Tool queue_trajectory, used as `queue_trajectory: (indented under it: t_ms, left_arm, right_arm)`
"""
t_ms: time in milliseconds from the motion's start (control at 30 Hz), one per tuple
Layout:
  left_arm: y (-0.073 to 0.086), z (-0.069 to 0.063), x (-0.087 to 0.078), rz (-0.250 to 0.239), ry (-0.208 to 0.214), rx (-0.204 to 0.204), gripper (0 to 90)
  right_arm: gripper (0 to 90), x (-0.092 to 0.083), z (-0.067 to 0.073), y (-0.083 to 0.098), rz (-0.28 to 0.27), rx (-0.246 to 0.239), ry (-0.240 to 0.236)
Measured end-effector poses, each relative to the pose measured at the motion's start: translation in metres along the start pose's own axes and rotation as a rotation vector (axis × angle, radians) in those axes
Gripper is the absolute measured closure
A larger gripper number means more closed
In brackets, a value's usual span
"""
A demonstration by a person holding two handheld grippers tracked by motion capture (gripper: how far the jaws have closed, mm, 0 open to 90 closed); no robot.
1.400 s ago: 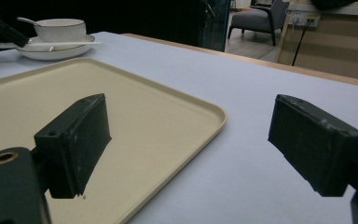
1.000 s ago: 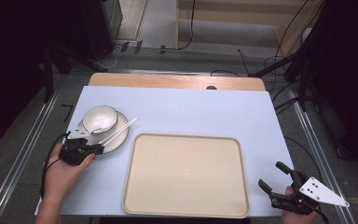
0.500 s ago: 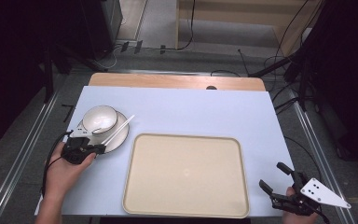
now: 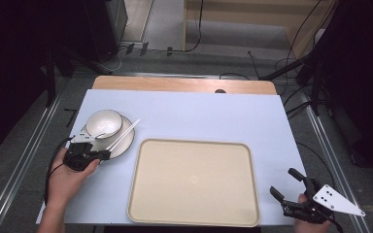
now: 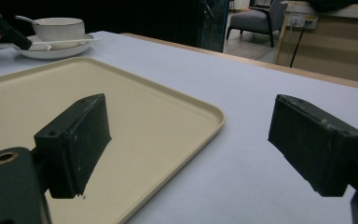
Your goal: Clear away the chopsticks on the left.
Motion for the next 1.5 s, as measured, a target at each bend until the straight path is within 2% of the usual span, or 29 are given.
queue_trajectory:
  t_ms: [433, 533, 667, 800, 1000, 1133, 1167, 1333, 1500]
  left_arm:
    - [-0.007, -0.013, -0.013, -0.055, 0.006, 0.007, 85.2]
    - [-0.008, -0.02, -0.015, -0.06, -0.013, 0.012, 85.2]
    - [-0.011, -0.032, -0.014, -0.076, -0.001, 0.014, 85.1]
    - [-0.012, -0.037, -0.015, -0.071, 0.005, 0.018, 85.2]
    - [-0.013, -0.049, -0.016, -0.087, 0.018, 0.002, 85.1]
    - [-0.015, -0.057, -0.012, -0.07, 0.003, 0.024, 85.1]
    - [-0.015, -0.062, -0.01, -0.074, 0.019, 0.023, 85.1]
    - [-0.015, -0.074, -0.003, -0.072, 0.05, 0.022, 85.0]
    - [-0.015, -0.081, 0.0, -0.084, 0.066, 0.018, 85.0]
  right_arm:
    - [12.9, -0.003, -0.001, -0.001, -0.013, 0.001, 0.001]
    - [12.9, -0.003, -0.001, -0.001, -0.015, 0.003, 0.001]
    - [12.9, -0.003, -0.001, -0.002, -0.019, 0.002, -0.002]
    - [12.9, -0.003, -0.001, -0.002, -0.017, 0.0, 0.0]
    - [12.9, -0.001, 0.001, -0.003, -0.015, -0.008, -0.012]
    - [12.9, 0.0, 0.001, -0.003, -0.013, -0.002, -0.014]
    - [12.9, -0.001, 0.001, -0.003, -0.014, 0.0, -0.015]
    - [12.9, -0.002, 0.001, -0.003, -0.017, 0.0, -0.017]
    - [12.9, -0.002, 0.001, -0.003, -0.019, 0.0, -0.019]
Point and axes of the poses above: each handheld gripper's, and its own axes: x roughly forward along the jaws, y roughly out of its underside, z roughly to its left, the point moved 2 cm from there along x, roughly forward along the jaws, and after that the axes turned 12 degrees about x, right-handed, at the moved point
